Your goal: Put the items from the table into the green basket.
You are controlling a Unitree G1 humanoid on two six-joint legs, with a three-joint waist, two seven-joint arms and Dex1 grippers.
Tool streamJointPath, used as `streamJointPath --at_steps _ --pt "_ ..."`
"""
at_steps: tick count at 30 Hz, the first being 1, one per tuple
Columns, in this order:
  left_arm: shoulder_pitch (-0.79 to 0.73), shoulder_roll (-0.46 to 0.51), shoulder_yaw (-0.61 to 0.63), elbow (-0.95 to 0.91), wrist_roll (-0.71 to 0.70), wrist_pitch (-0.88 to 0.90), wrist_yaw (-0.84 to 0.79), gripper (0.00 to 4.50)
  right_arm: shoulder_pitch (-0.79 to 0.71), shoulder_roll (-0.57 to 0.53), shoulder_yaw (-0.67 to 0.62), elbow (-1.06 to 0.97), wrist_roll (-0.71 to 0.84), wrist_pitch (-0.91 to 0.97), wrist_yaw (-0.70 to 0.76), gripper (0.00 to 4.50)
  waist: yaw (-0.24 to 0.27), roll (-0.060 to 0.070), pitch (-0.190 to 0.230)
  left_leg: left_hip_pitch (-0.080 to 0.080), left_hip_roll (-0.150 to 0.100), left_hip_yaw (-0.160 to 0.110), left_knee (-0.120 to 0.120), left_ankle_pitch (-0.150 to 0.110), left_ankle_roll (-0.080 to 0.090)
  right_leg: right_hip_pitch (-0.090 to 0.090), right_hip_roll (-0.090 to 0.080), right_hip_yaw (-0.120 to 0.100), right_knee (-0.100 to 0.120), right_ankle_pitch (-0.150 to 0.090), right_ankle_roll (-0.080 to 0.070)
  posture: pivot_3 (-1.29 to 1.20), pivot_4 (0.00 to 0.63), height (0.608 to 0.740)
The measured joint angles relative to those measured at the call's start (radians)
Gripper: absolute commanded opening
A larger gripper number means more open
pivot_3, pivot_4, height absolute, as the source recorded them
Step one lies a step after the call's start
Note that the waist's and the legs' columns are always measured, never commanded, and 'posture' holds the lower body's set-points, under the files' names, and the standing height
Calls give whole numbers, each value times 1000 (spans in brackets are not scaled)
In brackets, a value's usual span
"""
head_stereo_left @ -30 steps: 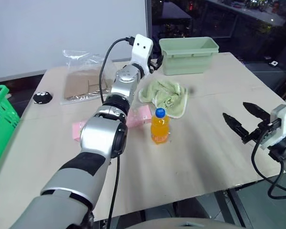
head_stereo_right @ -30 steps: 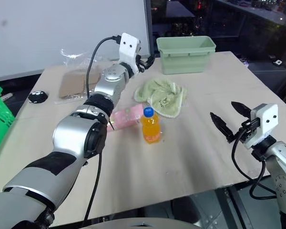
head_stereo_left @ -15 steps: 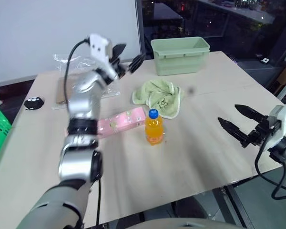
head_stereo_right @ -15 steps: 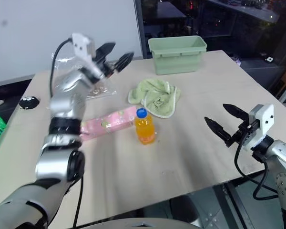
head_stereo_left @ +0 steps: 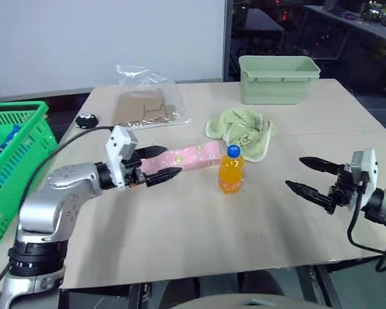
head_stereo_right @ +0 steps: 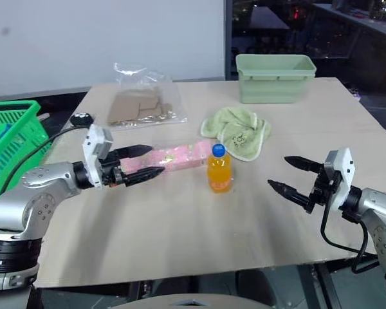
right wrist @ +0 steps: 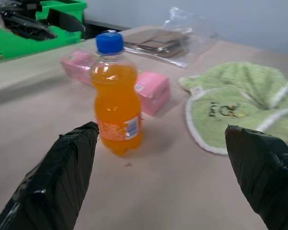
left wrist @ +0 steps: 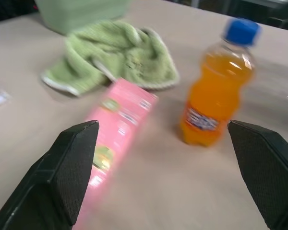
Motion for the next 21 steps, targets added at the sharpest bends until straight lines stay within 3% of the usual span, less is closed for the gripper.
streamJointPath --at_steps 9,15,21 --pt "-21 -146 -247 81 168 -162 21 4446 8 -12 0 4 -8 5 13 4500 11 0 0 0 0 1 1 0 0 0 1 1 0 0 0 -141 0 740" --pt "-83 -256 -296 195 216 -245 28 4446 36 -14 -16 -12 -7 9 -2 4500 7 0 -1 -1 0 1 2 0 0 1 1 1 0 0 0 -180 0 740" --pt "-193 -316 -366 366 239 -306 -77 4446 58 -23 -28 -49 1 10 -7 4500 -9 1 -1 -1 0 1 4 0 0 2 1 1 -1 -2 3 -225 0 740"
